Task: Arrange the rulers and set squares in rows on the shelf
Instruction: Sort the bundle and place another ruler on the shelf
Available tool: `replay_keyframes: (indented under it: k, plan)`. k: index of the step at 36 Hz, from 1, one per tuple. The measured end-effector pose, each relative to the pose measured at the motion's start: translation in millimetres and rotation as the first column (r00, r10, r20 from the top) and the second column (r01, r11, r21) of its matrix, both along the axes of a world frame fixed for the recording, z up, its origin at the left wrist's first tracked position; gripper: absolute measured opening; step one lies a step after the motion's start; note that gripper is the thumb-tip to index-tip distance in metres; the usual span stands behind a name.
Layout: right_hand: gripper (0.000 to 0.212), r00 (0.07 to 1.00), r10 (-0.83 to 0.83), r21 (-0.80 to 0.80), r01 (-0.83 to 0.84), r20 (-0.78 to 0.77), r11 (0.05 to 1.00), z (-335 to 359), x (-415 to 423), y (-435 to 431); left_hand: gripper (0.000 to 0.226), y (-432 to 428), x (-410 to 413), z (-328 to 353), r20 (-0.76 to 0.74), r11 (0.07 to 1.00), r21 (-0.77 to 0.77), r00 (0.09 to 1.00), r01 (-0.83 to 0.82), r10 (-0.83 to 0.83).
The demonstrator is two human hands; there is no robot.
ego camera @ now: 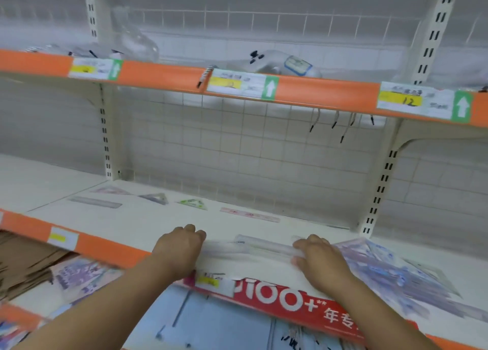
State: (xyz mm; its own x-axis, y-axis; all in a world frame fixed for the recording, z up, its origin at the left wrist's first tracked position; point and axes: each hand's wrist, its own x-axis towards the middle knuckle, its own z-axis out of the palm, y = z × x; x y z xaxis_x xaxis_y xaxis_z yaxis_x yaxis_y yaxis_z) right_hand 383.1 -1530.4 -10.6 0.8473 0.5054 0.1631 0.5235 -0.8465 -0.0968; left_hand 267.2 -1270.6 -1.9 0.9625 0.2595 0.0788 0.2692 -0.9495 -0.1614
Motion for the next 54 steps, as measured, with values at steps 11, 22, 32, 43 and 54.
replay_keyframes:
  k: [11,22,32,43,54]
  plan:
    - [0.037,1.0,0.019,0.057,-0.018,-0.025,0.998,-1.1,-64.0,97.5,0.044,96.7,-70.8,-5.9,0.065,0.98,-0.197,0.998,0.011,0.002]
    - [0.037,0.998,0.059,0.057,-0.057,-0.021,0.997,-0.3,-103.2,174.8,0.045,160.9,-122.5,-1.6,0.088,0.969,-0.247,0.996,-0.008,0.031]
    - [0.038,0.995,0.095,0.085,-0.093,-0.029,0.992,4.6,-84.4,237.2,0.041,222.4,-114.7,2.7,0.084,0.962,-0.268,0.993,-0.055,0.081]
    - [0.039,0.99,0.119,0.079,-0.113,-0.071,0.99,2.0,-31.8,292.3,0.048,298.7,-63.0,5.0,0.085,0.973,-0.219,0.992,-0.073,0.094]
    - [0.039,0.993,0.067,0.045,-0.063,-0.099,0.997,-7.6,-10.0,329.5,0.047,344.4,-27.7,-12.9,-0.005,0.986,-0.164,1.0,-0.011,0.011]
